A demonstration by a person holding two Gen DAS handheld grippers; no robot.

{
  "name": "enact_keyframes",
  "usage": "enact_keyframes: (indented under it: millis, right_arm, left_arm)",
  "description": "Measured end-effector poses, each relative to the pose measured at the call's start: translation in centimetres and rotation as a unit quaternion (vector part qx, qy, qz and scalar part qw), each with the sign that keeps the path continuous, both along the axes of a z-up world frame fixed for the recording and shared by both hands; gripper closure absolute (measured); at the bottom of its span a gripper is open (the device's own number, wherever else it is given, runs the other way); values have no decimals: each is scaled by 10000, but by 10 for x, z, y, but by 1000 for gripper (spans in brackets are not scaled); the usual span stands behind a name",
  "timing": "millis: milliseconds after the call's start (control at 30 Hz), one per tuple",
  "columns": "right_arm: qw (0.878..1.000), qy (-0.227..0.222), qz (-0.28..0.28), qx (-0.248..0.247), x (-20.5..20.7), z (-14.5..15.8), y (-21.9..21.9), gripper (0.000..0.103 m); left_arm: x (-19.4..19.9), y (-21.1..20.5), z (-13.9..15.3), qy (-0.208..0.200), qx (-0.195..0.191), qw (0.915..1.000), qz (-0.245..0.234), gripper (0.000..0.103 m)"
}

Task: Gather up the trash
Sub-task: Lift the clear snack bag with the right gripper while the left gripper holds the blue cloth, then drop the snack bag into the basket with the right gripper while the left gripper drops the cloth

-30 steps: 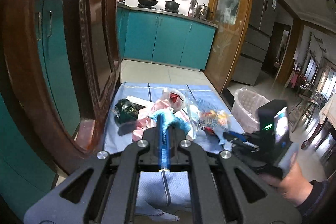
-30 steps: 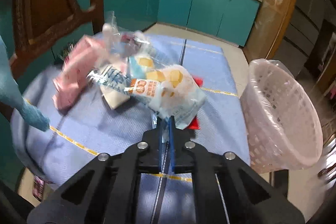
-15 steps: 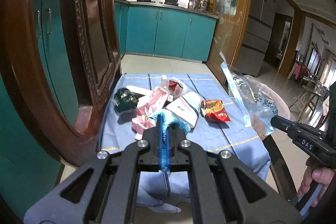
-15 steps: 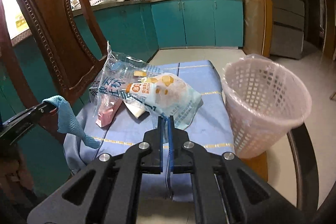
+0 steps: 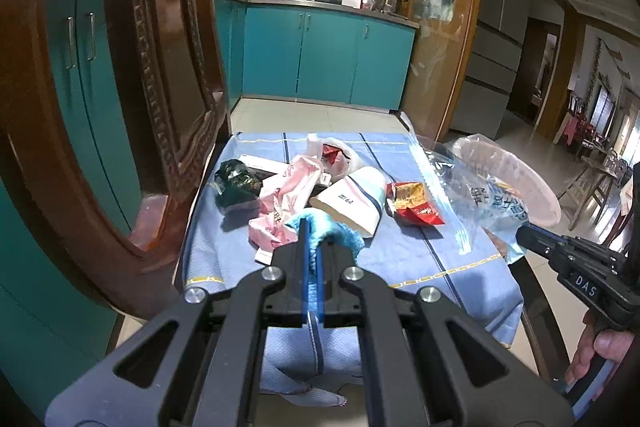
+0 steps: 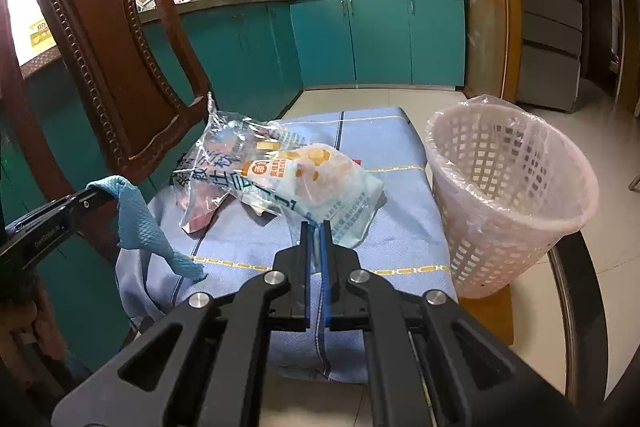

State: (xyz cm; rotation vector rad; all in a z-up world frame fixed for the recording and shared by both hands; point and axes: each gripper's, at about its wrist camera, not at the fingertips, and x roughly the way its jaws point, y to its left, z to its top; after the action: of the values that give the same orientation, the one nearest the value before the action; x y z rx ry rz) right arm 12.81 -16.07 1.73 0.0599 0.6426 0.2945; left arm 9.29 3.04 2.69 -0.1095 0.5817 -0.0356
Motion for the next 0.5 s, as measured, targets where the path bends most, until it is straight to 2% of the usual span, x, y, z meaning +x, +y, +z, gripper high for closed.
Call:
enact_keyframes:
  millis: [300, 500]
  right_arm:
    - [10000, -49, -29, 34, 0, 2, -4, 98]
    - [9961, -229, -686, 509, 25, 25, -53, 98]
  left_arm:
    - [-3, -1, 1, -34, 15, 10000, -27, 99]
    - [-8, -6, 6, -82, 20, 9999, -74, 99]
